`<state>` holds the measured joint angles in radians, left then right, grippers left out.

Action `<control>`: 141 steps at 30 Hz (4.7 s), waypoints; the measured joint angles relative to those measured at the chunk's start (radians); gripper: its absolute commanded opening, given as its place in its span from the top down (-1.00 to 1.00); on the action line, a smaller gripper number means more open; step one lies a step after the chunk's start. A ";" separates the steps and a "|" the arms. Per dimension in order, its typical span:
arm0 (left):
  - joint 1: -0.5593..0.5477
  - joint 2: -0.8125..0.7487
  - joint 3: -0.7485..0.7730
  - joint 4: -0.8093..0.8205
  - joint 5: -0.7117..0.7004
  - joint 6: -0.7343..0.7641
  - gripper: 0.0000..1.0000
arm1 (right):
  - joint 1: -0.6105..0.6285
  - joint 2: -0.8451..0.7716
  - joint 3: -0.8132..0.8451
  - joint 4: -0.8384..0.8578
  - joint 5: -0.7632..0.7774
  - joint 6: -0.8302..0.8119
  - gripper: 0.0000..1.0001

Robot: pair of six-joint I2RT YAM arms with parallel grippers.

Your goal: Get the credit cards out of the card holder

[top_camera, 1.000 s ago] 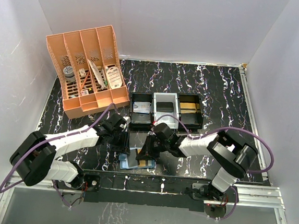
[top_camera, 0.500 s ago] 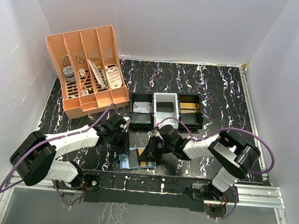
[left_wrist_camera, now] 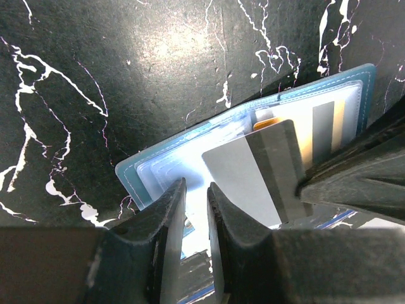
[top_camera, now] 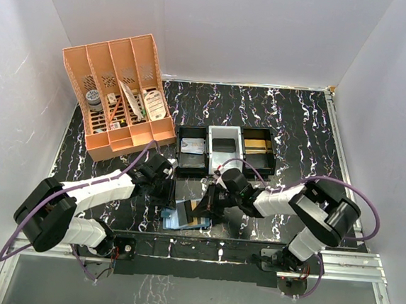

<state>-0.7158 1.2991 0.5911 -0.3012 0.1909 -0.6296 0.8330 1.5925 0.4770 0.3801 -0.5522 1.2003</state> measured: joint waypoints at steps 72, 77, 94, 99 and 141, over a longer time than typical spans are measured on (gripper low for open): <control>-0.012 -0.080 -0.029 0.036 0.012 -0.088 0.11 | -0.009 -0.172 0.091 -0.257 0.186 -0.184 1.00; -0.012 -0.159 -0.029 0.021 -0.051 -0.106 -0.22 | -0.009 -0.267 0.091 -0.291 0.254 -0.252 1.00; -0.012 -0.311 0.077 -0.200 -0.367 -0.061 -0.97 | -0.014 -0.727 0.089 -0.292 0.812 -0.672 1.00; -0.006 -0.319 0.092 -0.240 -0.426 -0.016 -0.97 | -0.076 -0.713 0.111 -0.334 0.889 -0.768 1.00; 0.354 -0.343 0.140 -0.176 -0.209 0.227 -0.97 | -0.317 -0.100 0.452 -0.422 0.436 -1.923 1.00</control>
<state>-0.3614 0.9562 0.7307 -0.4774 -0.0181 -0.4030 0.5159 1.4925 0.9287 -0.0418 -0.1162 -0.7227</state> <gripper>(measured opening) 0.985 0.010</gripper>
